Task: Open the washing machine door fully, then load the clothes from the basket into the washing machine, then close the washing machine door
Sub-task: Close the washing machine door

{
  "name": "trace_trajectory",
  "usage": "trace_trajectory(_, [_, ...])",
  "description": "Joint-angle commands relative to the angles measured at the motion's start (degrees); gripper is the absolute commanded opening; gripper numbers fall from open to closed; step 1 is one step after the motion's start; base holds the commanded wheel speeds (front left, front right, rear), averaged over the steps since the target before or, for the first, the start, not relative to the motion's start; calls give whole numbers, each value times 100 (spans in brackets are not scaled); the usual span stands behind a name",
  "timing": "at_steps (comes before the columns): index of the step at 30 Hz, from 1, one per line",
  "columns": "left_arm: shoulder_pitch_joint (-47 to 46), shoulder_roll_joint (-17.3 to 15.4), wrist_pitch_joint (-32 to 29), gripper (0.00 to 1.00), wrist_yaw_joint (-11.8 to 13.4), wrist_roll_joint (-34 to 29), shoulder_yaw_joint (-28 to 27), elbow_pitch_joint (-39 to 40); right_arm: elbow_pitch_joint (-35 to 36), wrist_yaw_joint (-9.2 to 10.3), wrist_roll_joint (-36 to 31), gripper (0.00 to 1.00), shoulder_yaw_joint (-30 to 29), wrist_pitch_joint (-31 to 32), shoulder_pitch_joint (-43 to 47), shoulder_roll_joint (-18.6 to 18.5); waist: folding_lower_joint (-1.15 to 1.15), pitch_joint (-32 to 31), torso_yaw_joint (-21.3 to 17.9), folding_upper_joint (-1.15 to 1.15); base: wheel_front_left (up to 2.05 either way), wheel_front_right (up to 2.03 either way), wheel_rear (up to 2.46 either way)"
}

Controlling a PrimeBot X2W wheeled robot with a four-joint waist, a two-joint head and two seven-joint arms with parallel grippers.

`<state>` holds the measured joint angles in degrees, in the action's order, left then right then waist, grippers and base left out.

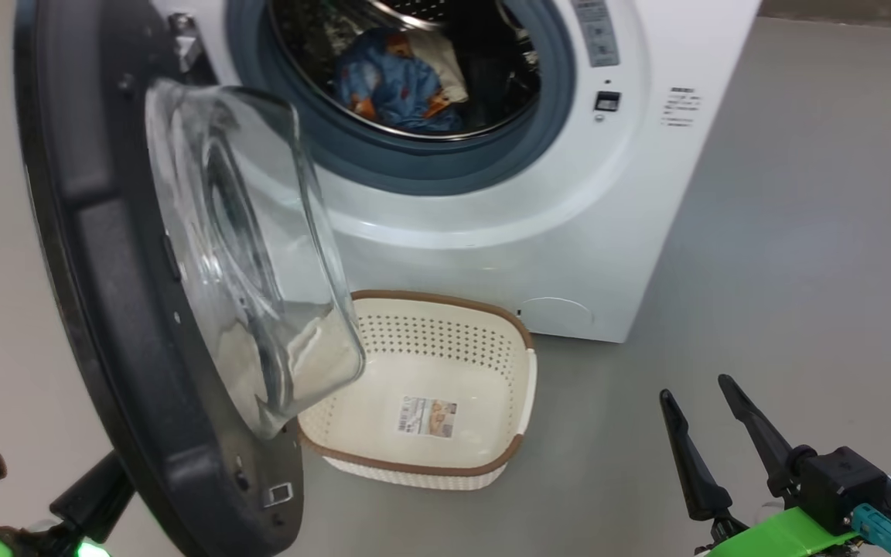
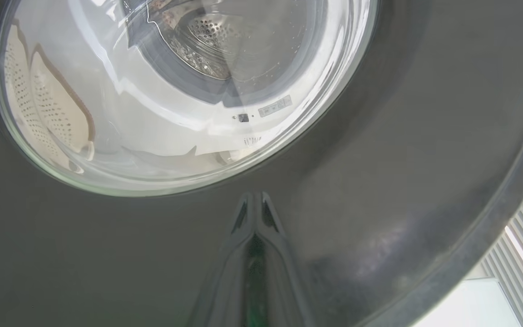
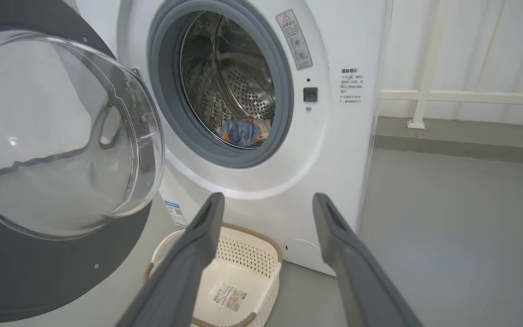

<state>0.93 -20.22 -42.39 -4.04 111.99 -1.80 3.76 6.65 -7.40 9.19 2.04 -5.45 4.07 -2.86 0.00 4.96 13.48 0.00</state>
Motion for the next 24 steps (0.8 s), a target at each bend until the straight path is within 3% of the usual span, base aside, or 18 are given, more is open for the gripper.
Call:
trace_trajectory(1, [-163,-109,-87,0,53,-59,-163,210,122,-9,44,100,135,-51,-37,-2,0,-23,-256,0,0,0,0])
trace_trajectory(11, [-572,2,-123,0,94,-174,55,96,73,-9,126,100,157,-162,-164,-2,0,197,-911,0,0,0,0])
trace_trajectory(24, [-1578,388,-37,0,-87,-336,300,-552,-113,-9,225,100,184,-338,-480,-2,0,495,-1526,0,0,0,0])
